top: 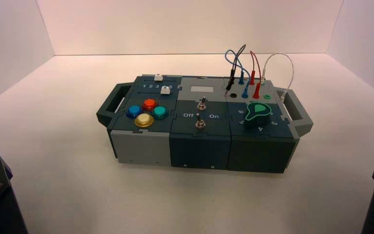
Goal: Move the bottom slider to position 2.
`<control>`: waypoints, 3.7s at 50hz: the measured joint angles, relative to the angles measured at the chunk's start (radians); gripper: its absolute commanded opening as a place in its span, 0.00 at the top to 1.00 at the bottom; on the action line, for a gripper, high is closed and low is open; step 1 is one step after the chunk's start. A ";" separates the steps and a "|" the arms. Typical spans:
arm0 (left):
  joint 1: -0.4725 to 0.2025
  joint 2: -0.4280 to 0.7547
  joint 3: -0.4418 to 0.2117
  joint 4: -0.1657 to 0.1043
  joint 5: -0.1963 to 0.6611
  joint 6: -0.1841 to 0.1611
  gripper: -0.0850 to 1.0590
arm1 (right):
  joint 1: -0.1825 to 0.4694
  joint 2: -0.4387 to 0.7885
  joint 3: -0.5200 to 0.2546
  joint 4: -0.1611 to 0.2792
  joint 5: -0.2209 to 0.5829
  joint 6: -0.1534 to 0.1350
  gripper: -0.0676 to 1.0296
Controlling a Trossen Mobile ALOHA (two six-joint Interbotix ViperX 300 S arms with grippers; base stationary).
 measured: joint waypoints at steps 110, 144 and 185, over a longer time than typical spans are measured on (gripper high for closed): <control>-0.235 0.216 -0.081 -0.028 0.489 0.017 0.95 | 0.543 0.905 -0.492 0.502 0.541 0.011 0.96; -0.235 0.216 -0.081 -0.028 0.502 0.017 0.95 | 0.543 1.042 -0.555 0.535 0.541 -0.003 0.96; -0.235 0.218 -0.081 -0.026 0.502 0.017 0.95 | 0.543 1.085 -0.609 0.538 0.543 -0.009 0.96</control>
